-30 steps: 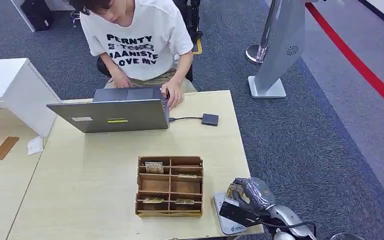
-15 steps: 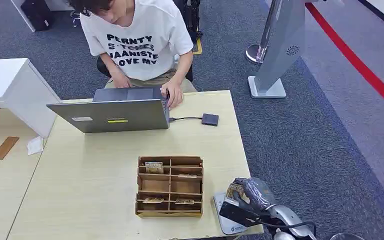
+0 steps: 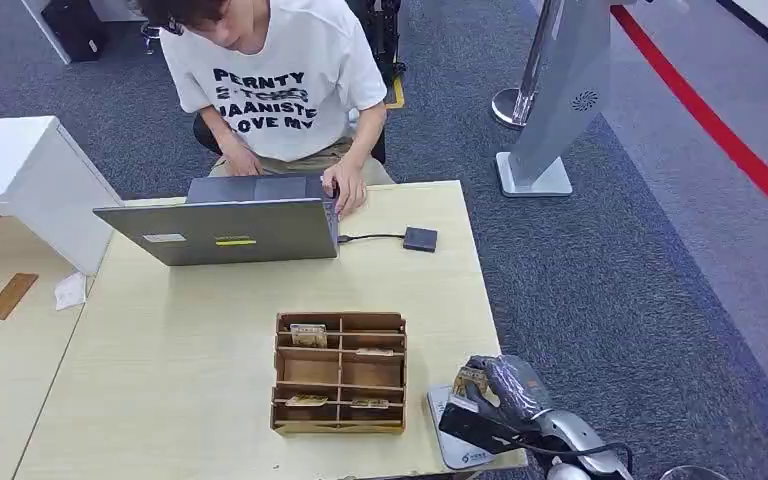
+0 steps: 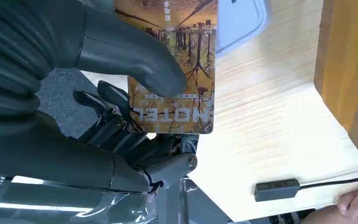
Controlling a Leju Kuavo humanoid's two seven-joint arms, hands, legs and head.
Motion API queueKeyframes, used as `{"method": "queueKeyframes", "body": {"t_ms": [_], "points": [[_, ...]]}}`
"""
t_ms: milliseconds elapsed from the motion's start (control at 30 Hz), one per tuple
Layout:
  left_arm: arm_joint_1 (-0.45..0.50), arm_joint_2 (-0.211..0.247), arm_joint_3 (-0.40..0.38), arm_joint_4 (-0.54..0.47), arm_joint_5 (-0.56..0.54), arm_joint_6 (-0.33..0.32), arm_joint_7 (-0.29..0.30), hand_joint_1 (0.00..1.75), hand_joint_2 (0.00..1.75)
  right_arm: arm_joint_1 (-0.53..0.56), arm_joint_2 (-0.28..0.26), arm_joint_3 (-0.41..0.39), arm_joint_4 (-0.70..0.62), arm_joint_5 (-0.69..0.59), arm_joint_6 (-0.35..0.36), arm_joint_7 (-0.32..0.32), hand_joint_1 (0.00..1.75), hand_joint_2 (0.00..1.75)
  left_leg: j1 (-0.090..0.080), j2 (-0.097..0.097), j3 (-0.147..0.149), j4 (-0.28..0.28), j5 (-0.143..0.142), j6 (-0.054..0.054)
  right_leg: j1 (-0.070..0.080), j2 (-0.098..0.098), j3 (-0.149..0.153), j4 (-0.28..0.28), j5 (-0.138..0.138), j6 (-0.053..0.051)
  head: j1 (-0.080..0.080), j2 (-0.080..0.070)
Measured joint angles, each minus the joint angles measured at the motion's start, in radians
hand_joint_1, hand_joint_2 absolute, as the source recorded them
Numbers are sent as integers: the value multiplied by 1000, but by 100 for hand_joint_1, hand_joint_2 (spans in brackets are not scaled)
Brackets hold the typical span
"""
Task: Pass the card to the sensor for recognition and then transmit it.
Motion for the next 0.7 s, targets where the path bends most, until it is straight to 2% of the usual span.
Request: {"method": "queueKeyframes", "body": {"t_ms": [700], "points": [[0,0,0,0,0,3,0,0,0,1,0,0,0,0,0,0,175,175,0,0,0,0,0,0,0,0,0,0,0,0,0,0]]}}
